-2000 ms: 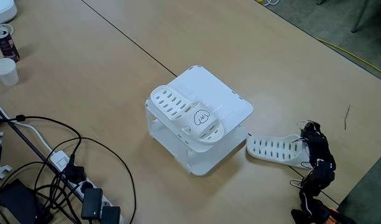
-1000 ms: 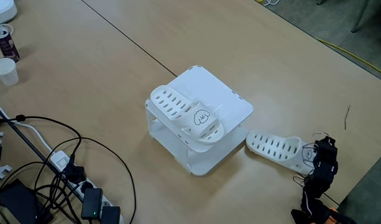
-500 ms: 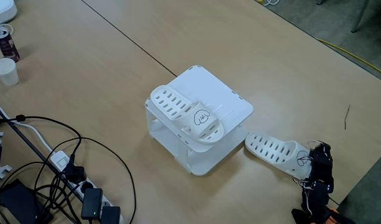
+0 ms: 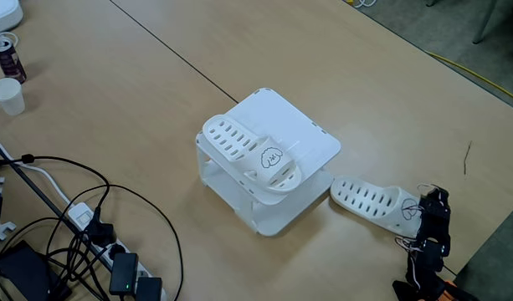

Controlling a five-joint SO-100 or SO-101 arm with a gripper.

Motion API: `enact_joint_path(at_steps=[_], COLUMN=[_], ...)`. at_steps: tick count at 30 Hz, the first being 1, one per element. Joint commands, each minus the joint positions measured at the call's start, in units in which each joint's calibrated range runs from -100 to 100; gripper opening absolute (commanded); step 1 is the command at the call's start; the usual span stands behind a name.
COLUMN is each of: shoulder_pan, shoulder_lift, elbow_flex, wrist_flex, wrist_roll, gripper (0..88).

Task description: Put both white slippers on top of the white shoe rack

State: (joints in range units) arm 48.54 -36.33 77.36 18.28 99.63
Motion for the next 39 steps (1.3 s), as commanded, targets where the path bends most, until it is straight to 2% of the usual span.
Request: enact_joint_path(at_steps=[1, 12, 18, 25, 39], shoulder_pan=[0.31, 11.41, 11.82, 6.15, -9.07], shoulder_lift=[0.02, 0.02, 0.02, -0.06, -0.14], elbow_flex=[-3.61, -5.59, -2.80, 3.16, 2.98], wrist_flex=[-0.08, -1.46, -0.94, -0.77, -1.03], wrist_roll=[0.37, 0.37, 0.37, 0.37, 0.37], gripper=[12.3, 12.3, 12.3, 12.3, 12.8])
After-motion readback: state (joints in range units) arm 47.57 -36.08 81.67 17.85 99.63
